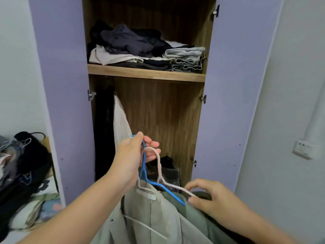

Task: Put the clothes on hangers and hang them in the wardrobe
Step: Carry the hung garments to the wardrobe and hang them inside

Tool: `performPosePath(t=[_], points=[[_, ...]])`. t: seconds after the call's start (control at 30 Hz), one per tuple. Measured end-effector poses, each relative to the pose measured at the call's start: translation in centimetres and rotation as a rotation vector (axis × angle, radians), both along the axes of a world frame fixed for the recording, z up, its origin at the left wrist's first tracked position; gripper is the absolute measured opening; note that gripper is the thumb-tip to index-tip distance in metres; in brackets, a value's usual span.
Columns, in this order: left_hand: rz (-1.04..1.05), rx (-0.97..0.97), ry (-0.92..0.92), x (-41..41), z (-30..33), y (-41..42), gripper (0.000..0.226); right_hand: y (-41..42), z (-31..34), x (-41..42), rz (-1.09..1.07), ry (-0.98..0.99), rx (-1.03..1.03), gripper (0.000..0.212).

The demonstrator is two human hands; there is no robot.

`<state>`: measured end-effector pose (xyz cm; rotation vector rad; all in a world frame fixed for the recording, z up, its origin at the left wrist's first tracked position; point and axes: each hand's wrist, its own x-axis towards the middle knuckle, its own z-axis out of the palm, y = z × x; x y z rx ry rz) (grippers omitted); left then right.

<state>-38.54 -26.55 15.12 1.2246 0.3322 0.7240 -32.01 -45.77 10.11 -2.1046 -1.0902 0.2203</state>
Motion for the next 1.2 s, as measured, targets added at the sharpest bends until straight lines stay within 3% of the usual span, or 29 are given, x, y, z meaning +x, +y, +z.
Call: performPosePath(t=[0.1, 0.3, 0.53, 0.7, 0.83, 0.97, 1.13, 1.2], points=[[-0.044, 0.03, -0.009, 3.0, -0.2, 1.4, 0.037, 1.0, 0.1, 2.3, -0.053, -0.092, -0.03, 0.027], [-0.112, 0.165, -0.015, 9.8, -0.5, 6.6, 0.035, 4.5, 0.9, 8.5, -0.122, -0.132, 0.006, 0.017], [-0.313, 0.174, 0.02, 17.2, 0.0, 10.4, 0.032, 7.7, 2.6, 14.6, -0.222, -0.075, 0.045, 0.039], [-0.368, 0.128, 0.09, 22.9, -0.5, 11.5, 0.031, 8.8, 2.8, 20.3, -0.269, -0.019, 0.13, 0.025], [-0.298, 0.158, 0.052, 27.2, -0.6, 11.9, 0.032, 9.6, 2.7, 25.9, -0.302, 0.018, 0.162, 0.03], [-0.183, 0.229, 0.046, 31.7, -0.4, 11.8, 0.024, 11.8, 2.6, 30.4, -0.225, -0.001, 0.18, 0.033], [-0.208, 0.222, 0.049, 35.4, 1.9, 11.7, 0.035, 15.3, 2.0, 34.0, -0.122, -0.081, 0.092, 0.021], [-0.2, 0.212, 0.022, 36.8, 2.7, 12.1, 0.035, 16.0, 2.3, 35.2, -0.071, -0.018, 0.069, 0.012]])
